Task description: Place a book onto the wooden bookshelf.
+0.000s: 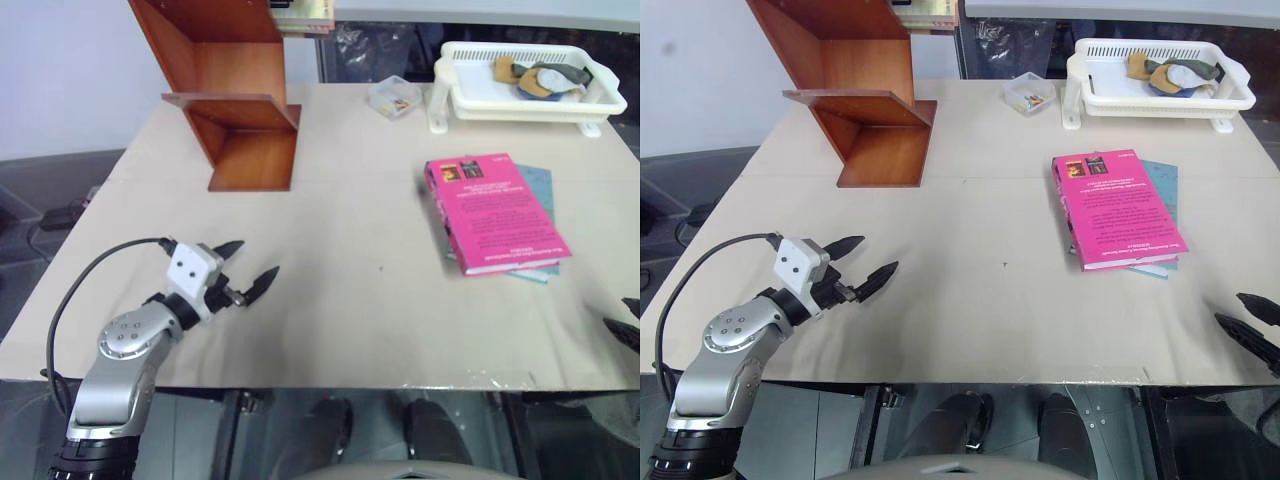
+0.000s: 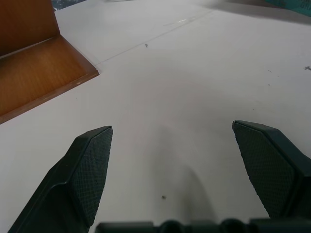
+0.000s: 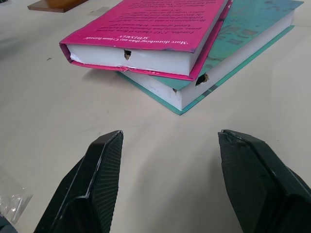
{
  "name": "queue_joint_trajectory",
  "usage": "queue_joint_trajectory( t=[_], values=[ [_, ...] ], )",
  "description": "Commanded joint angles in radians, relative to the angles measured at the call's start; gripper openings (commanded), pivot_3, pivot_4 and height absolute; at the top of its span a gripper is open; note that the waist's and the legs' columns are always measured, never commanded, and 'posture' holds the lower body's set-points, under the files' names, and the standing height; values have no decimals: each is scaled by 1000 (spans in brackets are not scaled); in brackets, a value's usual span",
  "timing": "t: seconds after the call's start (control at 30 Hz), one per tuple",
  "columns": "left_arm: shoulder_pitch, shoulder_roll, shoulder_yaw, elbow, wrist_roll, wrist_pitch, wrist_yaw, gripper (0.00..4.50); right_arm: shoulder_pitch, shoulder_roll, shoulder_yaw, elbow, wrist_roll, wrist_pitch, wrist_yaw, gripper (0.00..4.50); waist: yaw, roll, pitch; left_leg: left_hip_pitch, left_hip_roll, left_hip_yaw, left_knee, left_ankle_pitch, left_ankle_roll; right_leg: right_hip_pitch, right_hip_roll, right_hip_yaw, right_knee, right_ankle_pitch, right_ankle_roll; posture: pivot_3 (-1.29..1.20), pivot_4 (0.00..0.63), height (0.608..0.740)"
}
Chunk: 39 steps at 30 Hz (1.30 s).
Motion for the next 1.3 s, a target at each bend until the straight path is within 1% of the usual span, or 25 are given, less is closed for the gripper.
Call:
queue_joint_trajectory(
  t=[0.03, 0.33, 0.93, 1.07, 1.3],
  values=[
    [2, 5, 21, -18, -9, -5, -5, 4374, 11, -2, -27, -27, 12, 4, 8, 3177, 0, 0, 0, 0, 0, 0, 0, 0, 0, 0, 0, 0, 0, 0, 0, 0, 150, 740],
    [-16, -9, 13, 11, 15, -24, 5, 4374, 37, 2, -46, -44, 24, 11, 9, 3177, 0, 0, 0, 0, 0, 0, 0, 0, 0, 0, 0, 0, 0, 0, 0, 0, 150, 740],
    [-56, -12, -10, 39, 25, -31, -15, 4374, 37, -4, -75, -63, 42, 22, -1, 3177, 0, 0, 0, 0, 0, 0, 0, 0, 0, 0, 0, 0, 0, 0, 0, 0, 150, 740],
    [-80, -13, -21, 30, 12, 0, -18, 4374, 28, -2, -75, -74, 49, 29, 1, 3177, 0, 0, 0, 0, 0, 0, 0, 0, 0, 0, 0, 0, 0, 0, 0, 0, 150, 740],
    [-206, -81, -134, 73, 17, 77, -17, 4374, 18, 17, -74, -159, 81, 53, -16, 3177, 1, 0, 0, 0, 0, 0, 0, 0, 0, 0, 1, 0, 0, 0, 0, 0, 150, 740]
  ],
)
